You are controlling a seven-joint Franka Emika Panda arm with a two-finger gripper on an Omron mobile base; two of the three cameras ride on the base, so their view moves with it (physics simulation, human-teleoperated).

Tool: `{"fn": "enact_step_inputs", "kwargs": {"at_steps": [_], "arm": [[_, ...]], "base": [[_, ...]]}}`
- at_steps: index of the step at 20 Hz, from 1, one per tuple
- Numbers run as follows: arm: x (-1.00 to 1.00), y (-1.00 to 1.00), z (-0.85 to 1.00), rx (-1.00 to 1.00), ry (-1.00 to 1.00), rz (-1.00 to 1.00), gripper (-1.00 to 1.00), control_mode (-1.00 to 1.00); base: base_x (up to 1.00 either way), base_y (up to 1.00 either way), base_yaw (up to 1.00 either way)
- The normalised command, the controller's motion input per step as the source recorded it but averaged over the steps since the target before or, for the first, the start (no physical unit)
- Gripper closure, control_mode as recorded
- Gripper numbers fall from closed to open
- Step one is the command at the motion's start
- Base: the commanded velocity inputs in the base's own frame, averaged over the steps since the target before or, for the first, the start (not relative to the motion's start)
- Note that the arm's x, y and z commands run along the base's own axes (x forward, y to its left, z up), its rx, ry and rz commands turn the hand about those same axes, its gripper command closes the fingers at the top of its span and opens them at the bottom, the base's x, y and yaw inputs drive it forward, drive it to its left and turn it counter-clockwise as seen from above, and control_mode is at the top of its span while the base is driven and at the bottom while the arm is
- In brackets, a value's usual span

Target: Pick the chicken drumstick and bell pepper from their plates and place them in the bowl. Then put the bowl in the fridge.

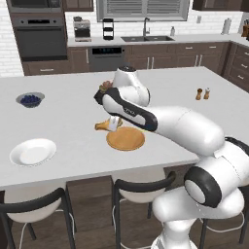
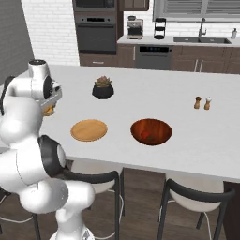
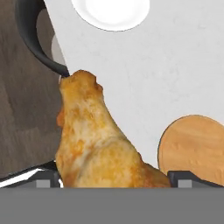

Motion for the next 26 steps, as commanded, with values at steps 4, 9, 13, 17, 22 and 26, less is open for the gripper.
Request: {"fn": "enact_step_inputs", "kwargs": {"at_steps": [4, 9, 13, 17, 22, 26], "arm": [[0.01, -1.00, 0.23, 0.17, 0.00, -0.21, 1.00, -1.00], [0.00, -1.00, 0.05, 0.10, 0.00, -0.15, 1.00, -1.00], [0.01, -1.00, 0.00, 0.07, 0.05, -0.09, 1.00, -1.00], [-0.03, -1.00, -0.08, 0.01, 0.05, -0.07, 1.00, -1.00], [-0.20, -1.00, -0.26, 0.00, 0.00, -0.17, 1.00, -1.00], [0.03, -1.00, 0.00, 0.00, 0.03, -0.24, 1.00, -1.00]], "base": [[0.00, 0.00, 0.00], [0.00, 0.00, 0.00], [0.00, 0.00, 0.00], [0.00, 0.00, 0.00], [0.00, 0.00, 0.00], [0.00, 0.00, 0.00]]}}
